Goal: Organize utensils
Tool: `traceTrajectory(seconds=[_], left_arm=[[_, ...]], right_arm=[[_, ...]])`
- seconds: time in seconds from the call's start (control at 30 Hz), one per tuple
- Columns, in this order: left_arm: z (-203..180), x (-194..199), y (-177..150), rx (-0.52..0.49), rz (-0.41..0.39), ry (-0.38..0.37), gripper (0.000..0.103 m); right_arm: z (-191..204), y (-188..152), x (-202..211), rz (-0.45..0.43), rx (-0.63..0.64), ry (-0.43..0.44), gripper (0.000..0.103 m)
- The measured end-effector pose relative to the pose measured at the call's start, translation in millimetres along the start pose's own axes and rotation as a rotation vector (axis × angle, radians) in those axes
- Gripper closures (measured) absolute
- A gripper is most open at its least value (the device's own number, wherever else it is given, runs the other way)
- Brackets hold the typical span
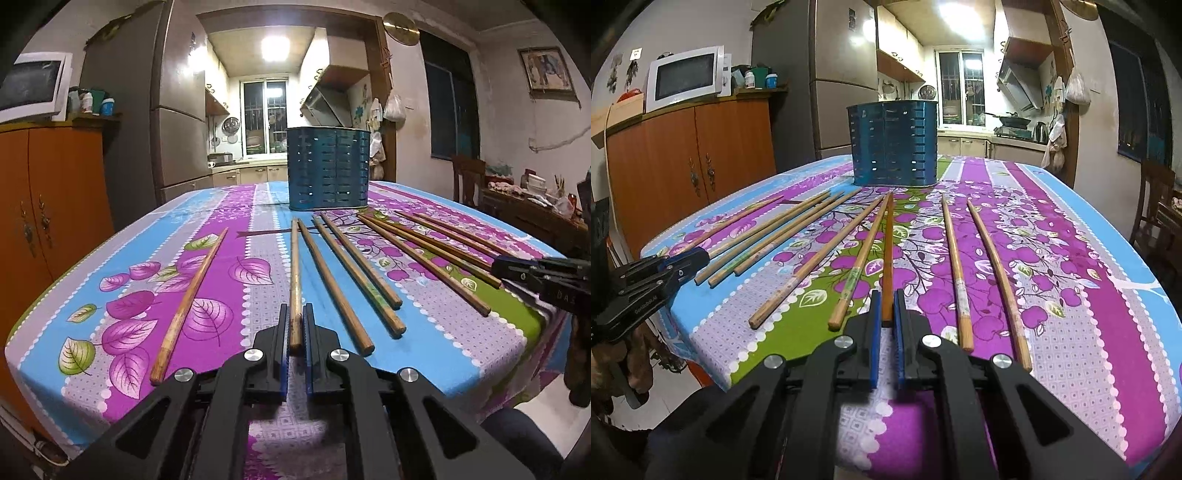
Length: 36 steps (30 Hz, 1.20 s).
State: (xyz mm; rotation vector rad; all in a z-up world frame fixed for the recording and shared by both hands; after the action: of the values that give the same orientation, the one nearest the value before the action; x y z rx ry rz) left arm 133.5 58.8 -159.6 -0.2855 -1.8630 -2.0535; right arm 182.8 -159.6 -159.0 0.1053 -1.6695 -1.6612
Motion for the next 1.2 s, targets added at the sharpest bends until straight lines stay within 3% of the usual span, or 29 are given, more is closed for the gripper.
traceTrajectory(seconds=[0.23,0.47,0.73,0.97,1.2], left_arm=[[8,17,20,0.022,-0.046,0.009,0.095],[8,57,84,0.012,-0.158,-0.031,0.095],[8,75,152,0.003,-0.245,-0.07,0.095],[1,55,186,-0.031,-0.263,-0.069,0.095],[-6,27,228,-0.044,-0.252,-0.09,0.095]], right_arm=[[4,12,20,-0.066,0.002,-0.018,0.098],[12,57,55,-0.15,0.066,-0.047,0.098],[18,119,74,-0.22,0.166,-0.059,0.098],[15,155,58,-0.206,0.192,-0.035,0.098],[13,212,46,-0.209,0.186,0.023,0.098]])
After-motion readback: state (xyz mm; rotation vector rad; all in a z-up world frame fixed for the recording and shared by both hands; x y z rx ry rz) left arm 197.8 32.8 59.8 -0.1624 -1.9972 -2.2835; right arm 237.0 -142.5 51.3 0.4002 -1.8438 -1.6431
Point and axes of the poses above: each gripper's, at about its wrist camera, not at the fingertips, and x roughly against the way its jaws point, z to its left, y to its top, the point moved 6 cm from there along -x, roughly the way its jaws point, and after that the axes turned 10 degrees about y, right-handed, at the moved point
